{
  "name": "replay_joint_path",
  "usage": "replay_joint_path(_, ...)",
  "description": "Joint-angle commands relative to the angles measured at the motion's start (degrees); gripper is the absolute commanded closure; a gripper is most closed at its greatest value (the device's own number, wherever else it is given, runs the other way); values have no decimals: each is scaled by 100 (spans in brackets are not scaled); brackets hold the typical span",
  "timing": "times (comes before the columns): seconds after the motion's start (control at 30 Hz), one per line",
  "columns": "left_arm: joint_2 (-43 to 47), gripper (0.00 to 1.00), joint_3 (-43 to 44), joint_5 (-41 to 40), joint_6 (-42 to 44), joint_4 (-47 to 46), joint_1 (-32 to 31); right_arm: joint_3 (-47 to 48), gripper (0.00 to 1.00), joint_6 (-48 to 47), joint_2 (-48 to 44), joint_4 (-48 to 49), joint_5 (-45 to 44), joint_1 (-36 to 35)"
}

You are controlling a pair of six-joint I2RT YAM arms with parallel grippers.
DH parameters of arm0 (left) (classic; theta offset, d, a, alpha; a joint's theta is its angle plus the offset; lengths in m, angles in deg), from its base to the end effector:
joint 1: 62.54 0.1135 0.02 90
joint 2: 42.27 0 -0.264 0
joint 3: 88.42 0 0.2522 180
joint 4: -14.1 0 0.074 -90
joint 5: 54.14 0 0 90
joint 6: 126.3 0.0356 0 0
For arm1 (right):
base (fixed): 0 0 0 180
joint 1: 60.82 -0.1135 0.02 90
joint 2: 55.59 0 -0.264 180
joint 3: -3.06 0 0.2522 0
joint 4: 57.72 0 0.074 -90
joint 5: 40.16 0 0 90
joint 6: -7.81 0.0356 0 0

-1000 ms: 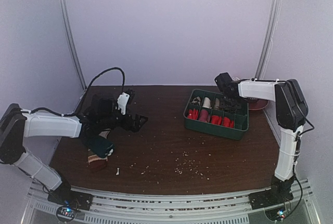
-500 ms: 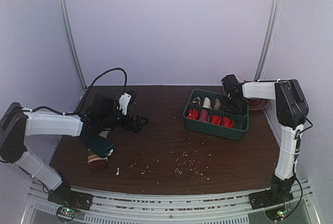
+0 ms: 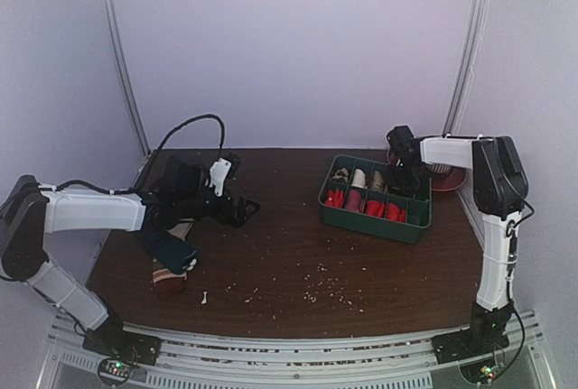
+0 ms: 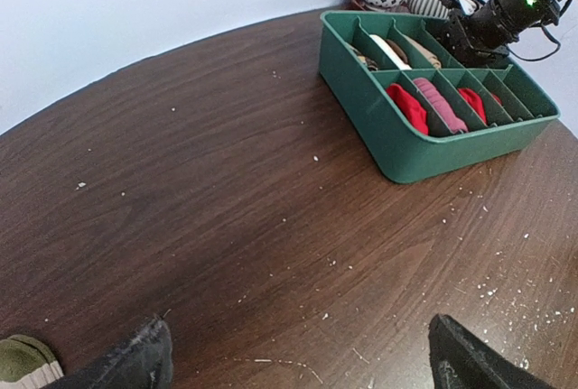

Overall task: Roll the socks
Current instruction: Place a pair of socks in the storage box.

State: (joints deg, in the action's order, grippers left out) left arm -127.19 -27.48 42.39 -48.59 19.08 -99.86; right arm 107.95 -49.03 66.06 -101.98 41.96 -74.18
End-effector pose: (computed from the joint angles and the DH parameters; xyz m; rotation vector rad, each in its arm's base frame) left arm 0.2542 -0.1989 0.2210 0.5331 2.0702 -0.6390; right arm 0.4418 0.0999 0.1699 0.4968 2.5752 0.1017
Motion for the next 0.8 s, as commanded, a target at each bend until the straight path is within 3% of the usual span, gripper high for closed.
replay_joint_path(0.0,153,2,143,-9,112,-55,37,-332,68,-80,321,-600,-71,203)
replay_joint_path(0.03,152,2,143,-9,113,-56,34,-286,61,-78,266,-601,-85,201)
replay_joint_path(0.27,197,2,90,-16,112,-74,37,44,46,-89,-28,-678,-337,203)
replay_joint_path(0.77,164,2,89,51,96,-65,34,20,39,-270,-165,-714,-288,212)
